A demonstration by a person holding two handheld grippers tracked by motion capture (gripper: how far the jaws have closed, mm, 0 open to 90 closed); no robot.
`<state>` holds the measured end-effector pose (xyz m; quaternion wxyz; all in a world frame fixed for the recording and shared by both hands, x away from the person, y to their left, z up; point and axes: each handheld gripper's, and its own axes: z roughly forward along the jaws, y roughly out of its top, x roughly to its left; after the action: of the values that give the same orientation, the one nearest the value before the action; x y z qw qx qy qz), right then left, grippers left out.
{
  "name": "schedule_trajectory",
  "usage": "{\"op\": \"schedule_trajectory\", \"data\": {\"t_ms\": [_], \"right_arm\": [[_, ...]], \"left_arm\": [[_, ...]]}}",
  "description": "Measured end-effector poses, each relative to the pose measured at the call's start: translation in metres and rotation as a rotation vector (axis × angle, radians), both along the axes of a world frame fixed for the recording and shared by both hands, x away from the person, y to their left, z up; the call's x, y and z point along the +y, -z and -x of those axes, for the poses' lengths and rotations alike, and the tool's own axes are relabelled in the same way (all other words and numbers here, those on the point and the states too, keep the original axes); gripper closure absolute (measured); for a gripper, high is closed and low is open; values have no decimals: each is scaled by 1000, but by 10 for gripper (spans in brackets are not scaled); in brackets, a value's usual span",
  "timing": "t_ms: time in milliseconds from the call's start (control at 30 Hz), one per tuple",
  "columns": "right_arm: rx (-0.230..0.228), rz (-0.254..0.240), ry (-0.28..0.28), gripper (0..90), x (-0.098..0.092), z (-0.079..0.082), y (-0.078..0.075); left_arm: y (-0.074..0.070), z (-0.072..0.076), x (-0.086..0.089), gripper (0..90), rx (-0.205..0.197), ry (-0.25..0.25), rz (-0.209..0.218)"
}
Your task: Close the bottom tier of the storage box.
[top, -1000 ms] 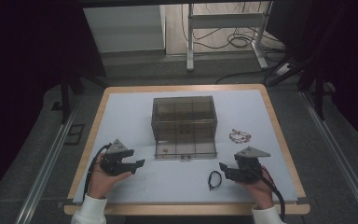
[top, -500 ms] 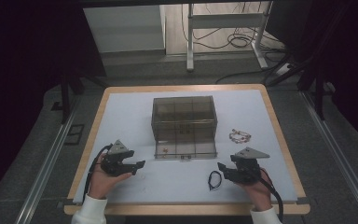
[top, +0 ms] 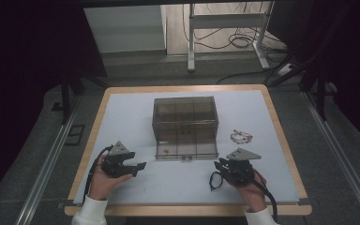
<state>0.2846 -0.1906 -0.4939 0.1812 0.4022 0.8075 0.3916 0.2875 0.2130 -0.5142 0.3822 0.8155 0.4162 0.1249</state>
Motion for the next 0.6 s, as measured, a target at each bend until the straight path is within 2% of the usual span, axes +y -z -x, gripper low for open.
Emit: {"op": "schedule_trajectory", "data": {"t_ms": [267,600], "right_arm": [[22,1,-36,870,10,-6,-2],[43,-2,-55,896,23,-13,-5]], "left_arm": [[1,-1,0,344,5,-1,0],[0,0,3,343,1,-5,8]]}}
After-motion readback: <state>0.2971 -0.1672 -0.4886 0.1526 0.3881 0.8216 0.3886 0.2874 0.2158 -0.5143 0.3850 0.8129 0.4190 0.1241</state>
